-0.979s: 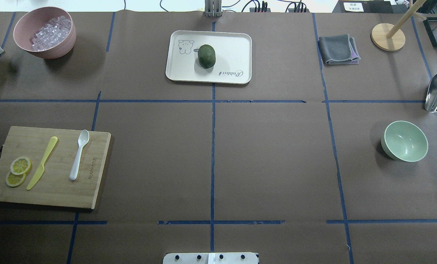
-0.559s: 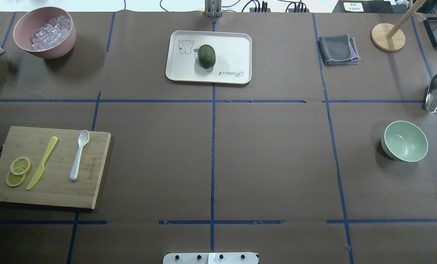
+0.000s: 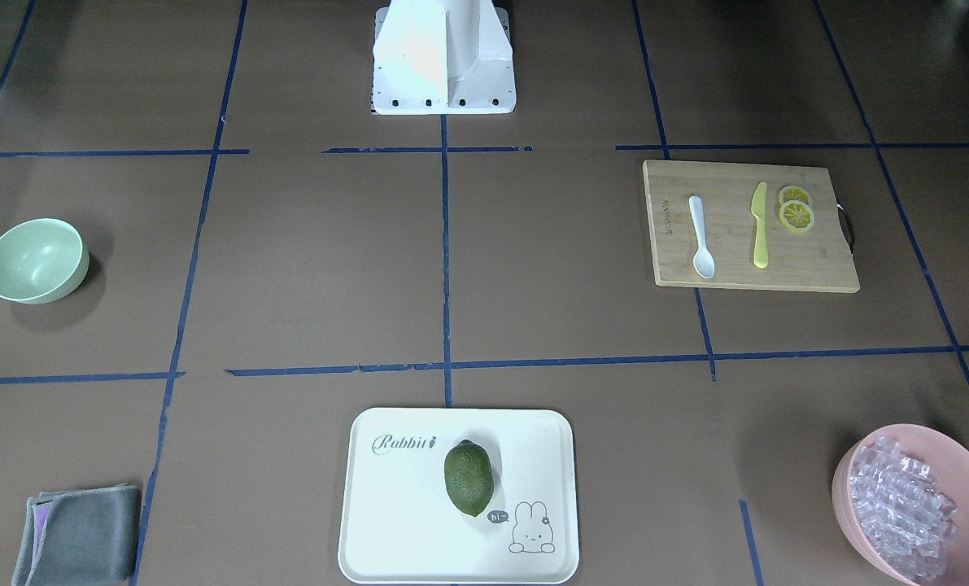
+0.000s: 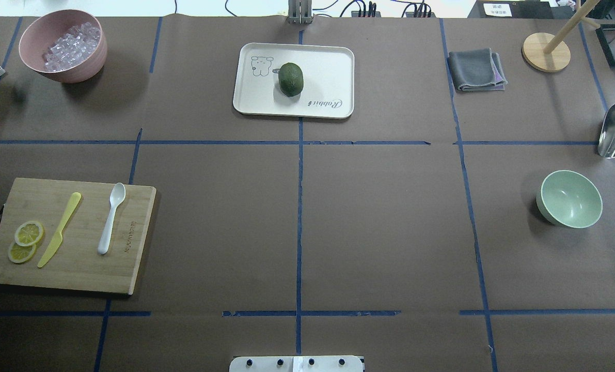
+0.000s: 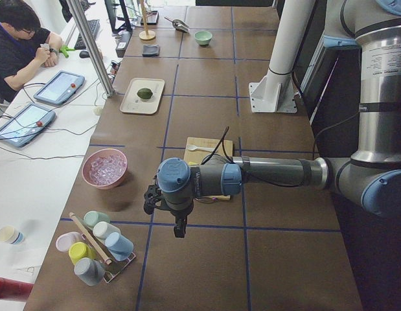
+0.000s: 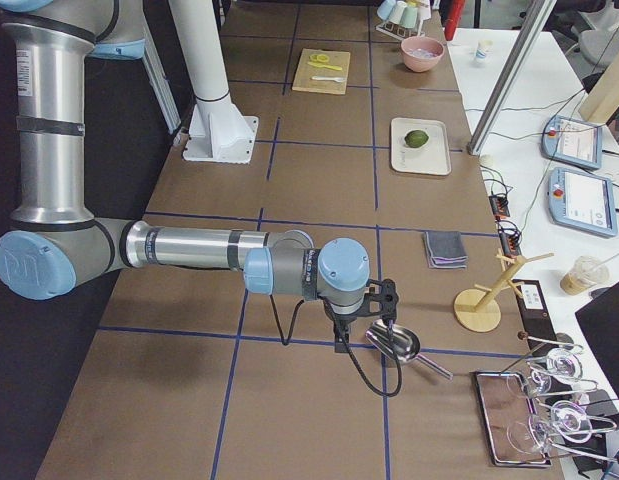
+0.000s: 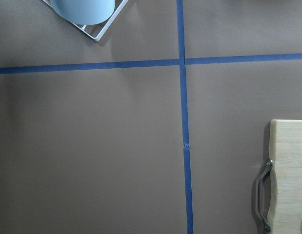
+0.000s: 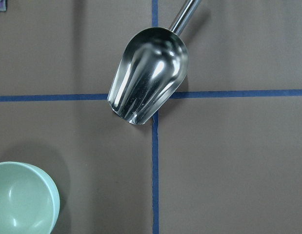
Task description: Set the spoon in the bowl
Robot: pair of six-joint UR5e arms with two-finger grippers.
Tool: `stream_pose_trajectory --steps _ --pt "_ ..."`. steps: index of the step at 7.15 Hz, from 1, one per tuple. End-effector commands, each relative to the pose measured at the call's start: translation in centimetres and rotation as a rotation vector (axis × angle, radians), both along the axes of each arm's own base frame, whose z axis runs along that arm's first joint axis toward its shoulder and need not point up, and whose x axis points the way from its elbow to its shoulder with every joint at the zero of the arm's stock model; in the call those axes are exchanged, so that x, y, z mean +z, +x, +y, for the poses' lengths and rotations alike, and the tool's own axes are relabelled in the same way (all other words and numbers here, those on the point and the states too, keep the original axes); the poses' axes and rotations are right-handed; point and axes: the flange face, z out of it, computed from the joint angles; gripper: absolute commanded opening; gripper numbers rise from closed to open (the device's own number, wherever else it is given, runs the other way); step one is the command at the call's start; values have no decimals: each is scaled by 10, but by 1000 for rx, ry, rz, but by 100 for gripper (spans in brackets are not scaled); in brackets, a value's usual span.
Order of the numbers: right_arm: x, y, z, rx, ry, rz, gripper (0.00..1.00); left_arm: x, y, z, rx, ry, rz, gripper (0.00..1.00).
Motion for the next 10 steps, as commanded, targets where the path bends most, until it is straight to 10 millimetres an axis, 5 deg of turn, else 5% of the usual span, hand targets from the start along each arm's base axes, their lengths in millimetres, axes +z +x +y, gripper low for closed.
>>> stream_pose_trajectory --steps 1,3,4,5,8,10 --pt "1 -1 1 -1 -3 0 100 0 0 0 1 0 0 100" --pt "-11 -3 -7 -7 23 -6 100 0 0 0 1 0 0 100" --pt "-45 -34 -33 -75 95 7 100 0 0 0 1 3 1 100" --pt "-61 -43 -48 -90 130 9 100 -1 0 0 1 5 1 100" --pt "-58 -67 -40 -32 70 -23 100 3 0 0 1 20 1 100" --pt "-41 -112 0 45 86 -72 100 -3 0 1 -2 27 0 100"
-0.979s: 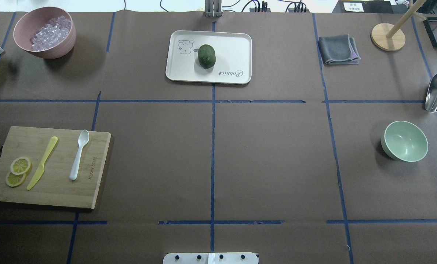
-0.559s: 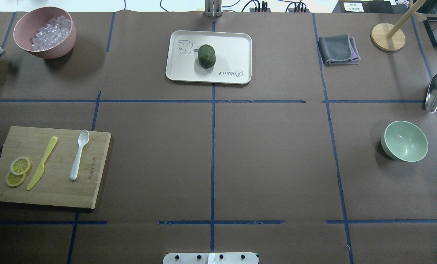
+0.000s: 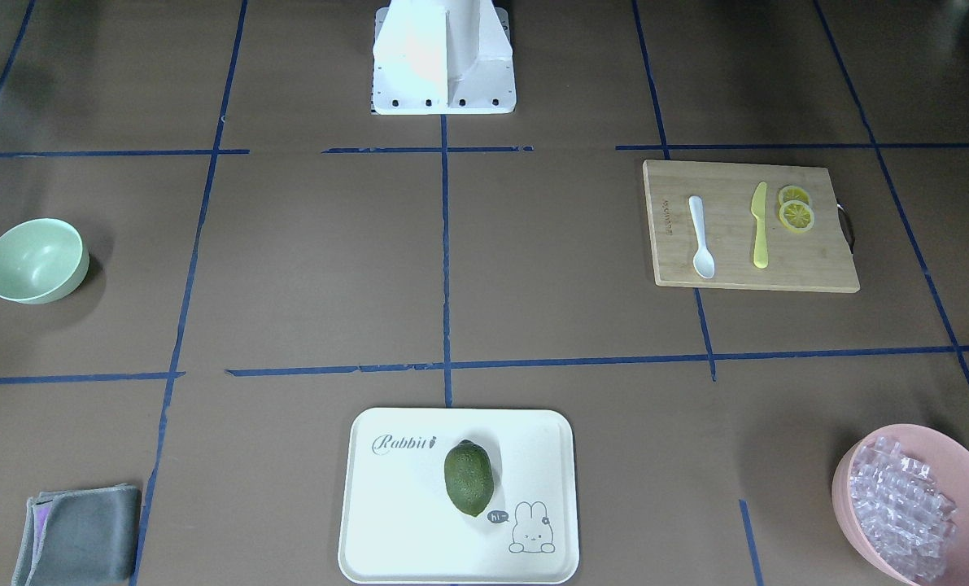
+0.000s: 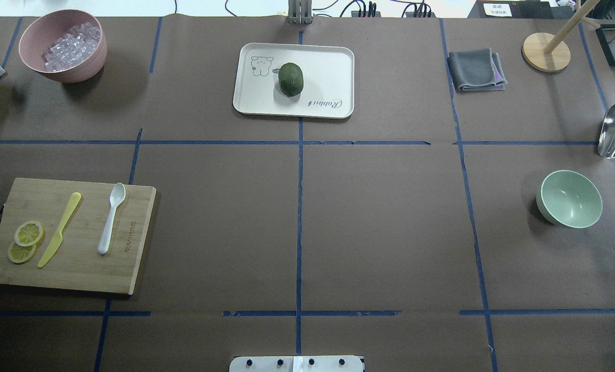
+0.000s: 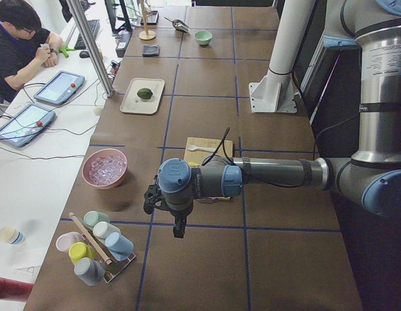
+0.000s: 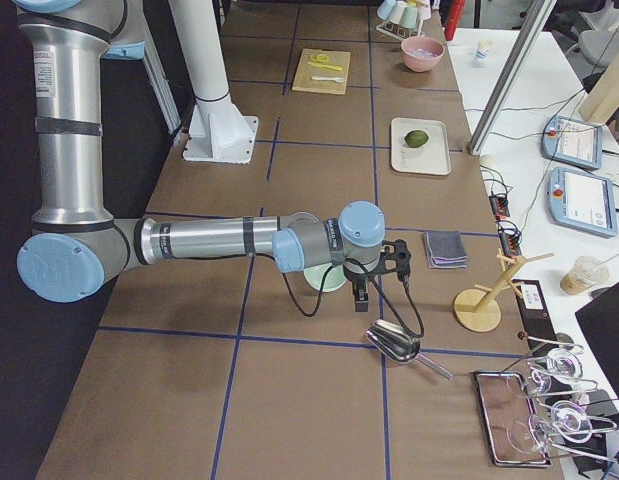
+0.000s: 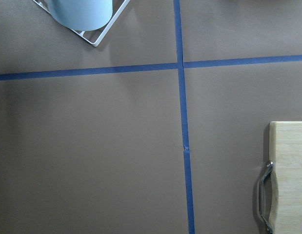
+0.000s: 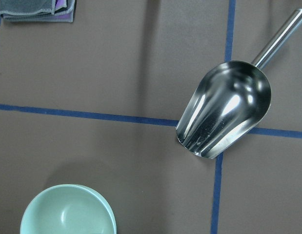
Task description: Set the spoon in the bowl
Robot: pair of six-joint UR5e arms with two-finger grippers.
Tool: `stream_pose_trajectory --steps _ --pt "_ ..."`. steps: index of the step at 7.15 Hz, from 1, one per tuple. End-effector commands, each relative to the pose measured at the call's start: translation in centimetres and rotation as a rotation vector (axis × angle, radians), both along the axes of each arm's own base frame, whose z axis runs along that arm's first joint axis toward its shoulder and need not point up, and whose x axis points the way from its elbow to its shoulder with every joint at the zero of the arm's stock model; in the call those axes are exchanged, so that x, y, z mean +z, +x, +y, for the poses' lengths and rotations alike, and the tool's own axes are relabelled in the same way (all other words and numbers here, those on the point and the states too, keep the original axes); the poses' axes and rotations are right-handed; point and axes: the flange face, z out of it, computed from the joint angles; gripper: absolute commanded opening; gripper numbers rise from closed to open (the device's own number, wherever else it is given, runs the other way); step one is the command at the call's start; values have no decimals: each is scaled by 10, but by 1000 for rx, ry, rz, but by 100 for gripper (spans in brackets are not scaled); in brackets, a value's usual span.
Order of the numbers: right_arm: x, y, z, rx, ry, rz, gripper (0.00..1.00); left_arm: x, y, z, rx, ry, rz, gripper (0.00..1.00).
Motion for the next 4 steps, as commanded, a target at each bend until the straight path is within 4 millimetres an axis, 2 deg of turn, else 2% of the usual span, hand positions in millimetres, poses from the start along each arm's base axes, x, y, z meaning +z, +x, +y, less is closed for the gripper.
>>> stream_pose_trajectory --steps 1,4 --pt "14 -44 42 54 -16 -64 100 -3 0 0 -3 3 0 100" --pt "20 -133 48 21 -64 37 100 -4 0 0 -4 5 0 100"
